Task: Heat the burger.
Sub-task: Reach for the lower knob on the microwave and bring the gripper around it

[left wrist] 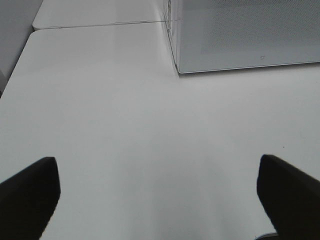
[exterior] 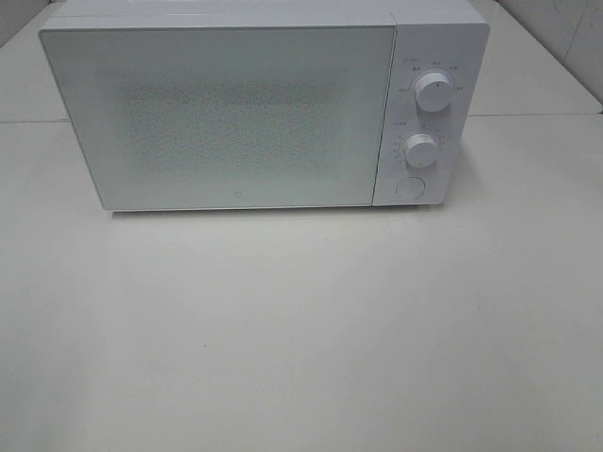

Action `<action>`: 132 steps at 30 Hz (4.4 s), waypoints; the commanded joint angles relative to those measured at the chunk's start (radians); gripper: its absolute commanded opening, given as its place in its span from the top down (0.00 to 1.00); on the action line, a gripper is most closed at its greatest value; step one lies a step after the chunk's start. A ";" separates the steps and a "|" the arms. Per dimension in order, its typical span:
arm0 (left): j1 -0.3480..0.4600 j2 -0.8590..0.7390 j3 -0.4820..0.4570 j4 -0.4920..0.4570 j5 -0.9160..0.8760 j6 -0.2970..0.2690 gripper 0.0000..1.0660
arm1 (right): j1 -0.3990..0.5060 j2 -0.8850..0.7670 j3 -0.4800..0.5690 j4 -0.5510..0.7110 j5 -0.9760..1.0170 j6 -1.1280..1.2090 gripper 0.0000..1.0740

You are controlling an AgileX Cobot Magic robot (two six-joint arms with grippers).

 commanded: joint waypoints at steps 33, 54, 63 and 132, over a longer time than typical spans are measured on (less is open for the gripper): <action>-0.002 -0.015 0.001 -0.002 -0.016 -0.006 0.01 | -0.007 -0.030 0.002 -0.003 -0.012 0.007 0.57; -0.002 -0.015 0.001 -0.002 -0.016 -0.006 0.01 | -0.007 -0.011 -0.011 -0.035 -0.044 -0.003 0.22; -0.002 -0.015 0.001 -0.002 -0.016 -0.006 0.01 | -0.007 0.160 -0.021 -0.057 -0.302 0.001 0.18; -0.002 -0.015 0.001 -0.002 -0.016 -0.006 0.01 | 0.530 1.902 -0.009 0.383 -2.313 -0.066 0.29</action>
